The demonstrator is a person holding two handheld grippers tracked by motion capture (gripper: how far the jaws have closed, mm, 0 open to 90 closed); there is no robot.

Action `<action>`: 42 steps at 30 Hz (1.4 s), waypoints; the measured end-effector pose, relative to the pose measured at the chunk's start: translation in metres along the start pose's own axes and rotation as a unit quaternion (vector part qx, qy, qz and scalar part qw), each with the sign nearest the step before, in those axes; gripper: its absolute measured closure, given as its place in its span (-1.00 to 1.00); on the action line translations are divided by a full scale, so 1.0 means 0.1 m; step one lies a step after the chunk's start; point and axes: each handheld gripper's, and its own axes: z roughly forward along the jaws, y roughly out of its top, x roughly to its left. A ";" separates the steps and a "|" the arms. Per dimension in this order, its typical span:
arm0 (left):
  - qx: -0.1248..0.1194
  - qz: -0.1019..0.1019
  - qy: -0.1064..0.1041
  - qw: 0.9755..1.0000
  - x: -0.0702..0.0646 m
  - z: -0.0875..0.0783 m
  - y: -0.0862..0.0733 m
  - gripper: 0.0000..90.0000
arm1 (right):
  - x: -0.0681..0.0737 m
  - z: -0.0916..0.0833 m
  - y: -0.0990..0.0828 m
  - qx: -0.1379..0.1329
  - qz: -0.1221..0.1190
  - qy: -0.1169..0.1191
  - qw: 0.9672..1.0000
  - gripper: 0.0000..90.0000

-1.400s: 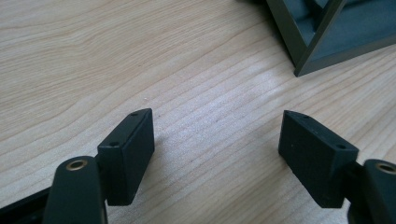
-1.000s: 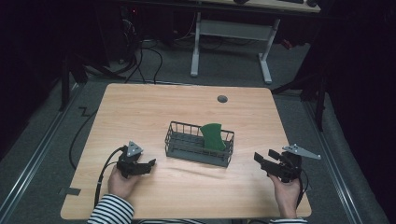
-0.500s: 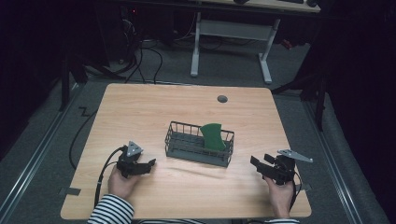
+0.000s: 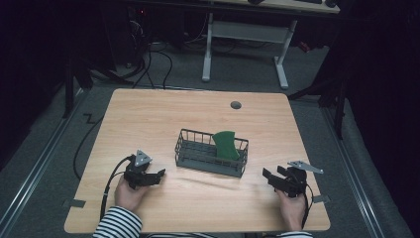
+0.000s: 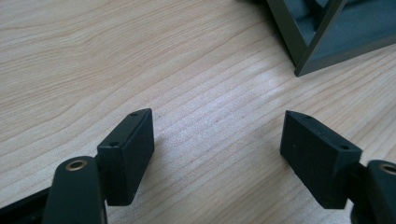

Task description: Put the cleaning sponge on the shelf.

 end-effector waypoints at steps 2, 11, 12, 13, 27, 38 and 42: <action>0.000 0.000 0.000 1.000 0.00 0.00 0.00 -0.40 | 0.00 0.03 -0.03 0.003 0.002 -0.002 1.000 -0.28; 0.001 0.001 -0.001 1.000 0.00 0.00 0.00 -0.42 | 0.06 0.13 -0.09 0.015 -0.021 -0.029 0.999 -0.27; 0.000 0.001 -0.001 1.000 0.00 0.00 0.00 -0.42 | 0.08 0.14 -0.10 0.018 -0.025 -0.031 0.999 -0.27; 0.001 0.002 -0.002 1.000 0.00 0.00 0.00 -0.42 | 0.09 0.16 -0.10 0.022 -0.029 -0.034 0.999 -0.27; 0.001 0.002 -0.002 1.000 0.00 0.00 0.00 -0.42 | 0.18 0.27 -0.18 0.030 -0.068 -0.059 0.996 -0.27; 0.000 0.002 -0.002 1.000 -0.01 0.00 0.00 -0.43 | 0.24 0.31 -0.18 0.037 -0.082 -0.090 0.992 -0.36; 0.001 0.002 -0.003 1.000 -0.01 0.00 0.00 -0.44 | 0.24 0.31 -0.18 0.037 -0.081 -0.090 0.992 -0.36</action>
